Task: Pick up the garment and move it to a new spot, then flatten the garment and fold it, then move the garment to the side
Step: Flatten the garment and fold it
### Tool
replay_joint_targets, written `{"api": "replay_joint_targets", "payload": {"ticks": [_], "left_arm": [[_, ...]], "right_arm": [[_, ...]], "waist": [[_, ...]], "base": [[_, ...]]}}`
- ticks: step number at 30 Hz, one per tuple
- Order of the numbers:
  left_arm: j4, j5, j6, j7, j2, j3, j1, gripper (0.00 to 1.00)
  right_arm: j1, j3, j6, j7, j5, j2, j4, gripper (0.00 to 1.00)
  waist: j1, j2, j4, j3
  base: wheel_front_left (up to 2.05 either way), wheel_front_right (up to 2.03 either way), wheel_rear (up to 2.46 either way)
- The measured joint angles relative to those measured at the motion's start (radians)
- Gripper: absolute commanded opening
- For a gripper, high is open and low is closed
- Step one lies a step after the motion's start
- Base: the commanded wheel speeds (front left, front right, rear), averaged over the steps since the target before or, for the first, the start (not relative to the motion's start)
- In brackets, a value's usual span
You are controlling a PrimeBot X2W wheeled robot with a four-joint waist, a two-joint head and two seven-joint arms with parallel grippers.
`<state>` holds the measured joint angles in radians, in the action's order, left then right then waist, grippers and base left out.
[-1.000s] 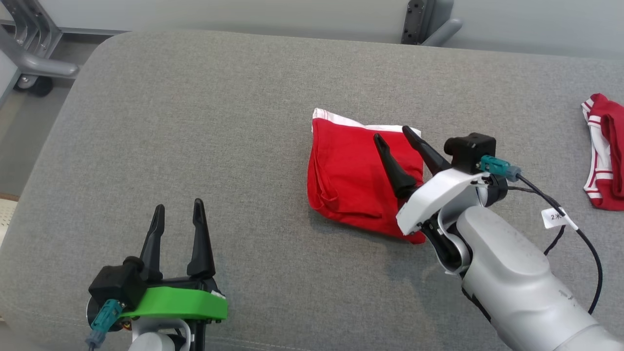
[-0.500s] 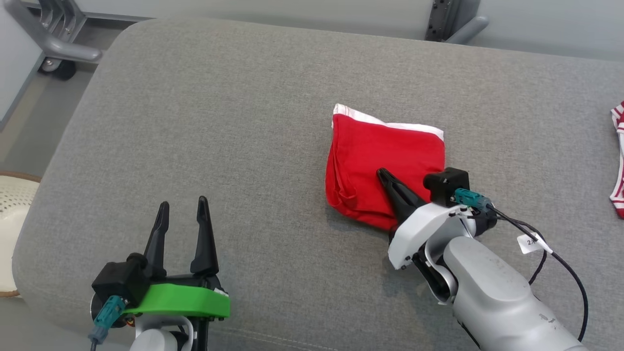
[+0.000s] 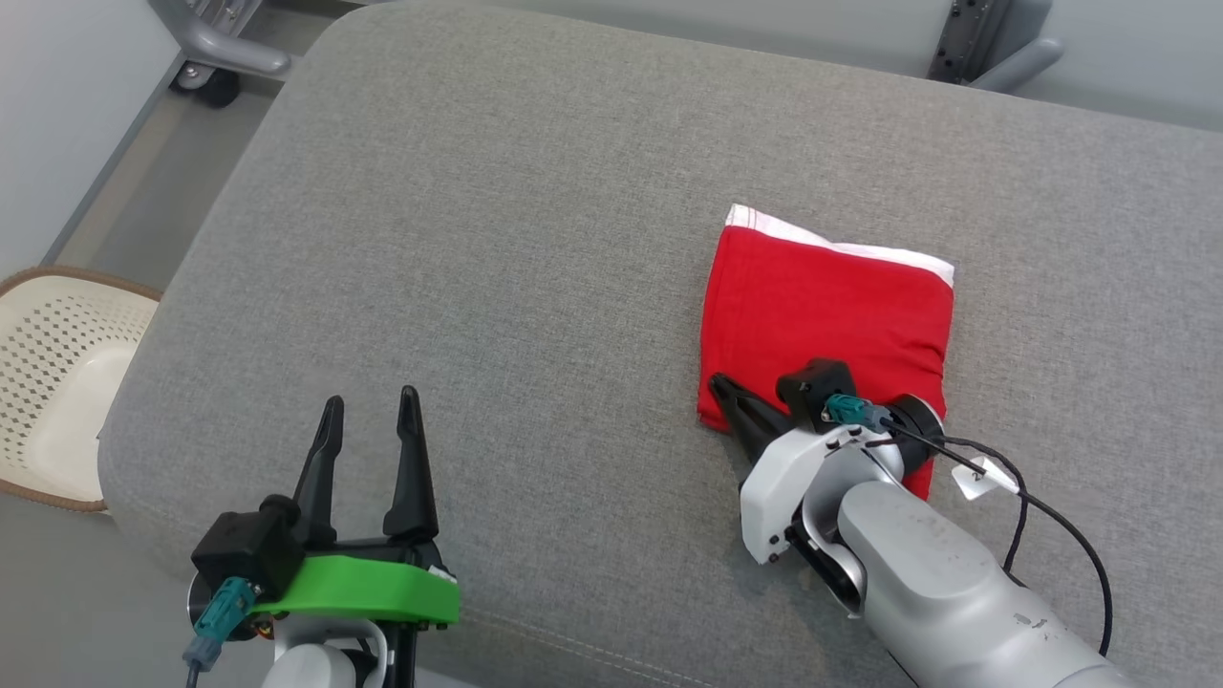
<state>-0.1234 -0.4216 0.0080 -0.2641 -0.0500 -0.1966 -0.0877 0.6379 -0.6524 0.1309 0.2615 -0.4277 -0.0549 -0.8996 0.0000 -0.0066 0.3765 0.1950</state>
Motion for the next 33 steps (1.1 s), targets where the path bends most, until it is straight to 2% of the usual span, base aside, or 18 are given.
{"api": "replay_joint_targets", "payload": {"ticks": [5, 9, 15, 18, 19, 20, 21, 33], "left_arm": [[-0.001, 0.000, 0.000, 0.000, 0.000, -0.001, 0.001, 1.00], [0.001, 0.001, 0.002, 0.000, 0.000, 0.005, 0.005, 1.00], [0.002, 0.008, 0.002, 0.000, 0.000, 0.013, 0.006, 1.00], [0.009, 0.016, 0.001, 0.000, 0.000, 0.023, 0.007, 1.00], [0.011, 0.022, 0.000, 0.000, 0.000, 0.025, 0.008, 1.00], [0.013, 0.026, -0.001, 0.000, 0.000, 0.026, 0.008, 1.00], [0.016, 0.028, -0.002, 0.000, 0.000, 0.028, 0.009, 1.00], [0.034, 0.048, -0.006, 0.000, 0.000, 0.058, 0.009, 1.00]], "right_arm": [[0.012, -0.027, 0.000, 0.000, 0.027, 0.002, -0.039, 0.00], [0.013, -0.046, 0.000, 0.000, 0.048, 0.004, -0.038, 0.00], [0.009, -0.005, 0.000, 0.000, 0.081, 0.006, 0.070, 0.00], [-0.008, 0.058, 0.000, 0.000, 0.111, 0.006, 0.151, 0.42], [-0.018, 0.083, 0.000, 0.000, 0.121, 0.006, 0.180, 0.69], [-0.030, 0.109, 0.000, 0.000, 0.123, 0.006, 0.207, 0.91], [-0.041, 0.131, 0.000, 0.000, 0.126, 0.006, 0.233, 1.00], [-0.221, 0.420, 0.000, 0.000, 0.251, 0.005, 0.514, 1.00]], "waist": [[0.0000, 0.0000, 0.020, 0.000], [0.0000, 0.0000, 0.011, -0.004], [0.0000, 0.0000, -0.027, -0.013], [0.0000, 0.0000, -0.053, -0.021], [0.0000, 0.0000, -0.063, -0.023], [0.0000, 0.0000, -0.073, -0.026], [0.0000, 0.0000, -0.083, -0.029], [0.0000, 0.0000, -0.210, -0.068]], "base": [[0.00, 0.00, 0.00], [0.00, 0.00, 0.00], [0.00, 0.00, 0.00], [0.00, 0.00, 0.00], [0.00, 0.00, 0.00], [0.00, 0.00, 0.00], [0.00, 0.00, 0.00], [0.00, 0.00, 0.00]]}}
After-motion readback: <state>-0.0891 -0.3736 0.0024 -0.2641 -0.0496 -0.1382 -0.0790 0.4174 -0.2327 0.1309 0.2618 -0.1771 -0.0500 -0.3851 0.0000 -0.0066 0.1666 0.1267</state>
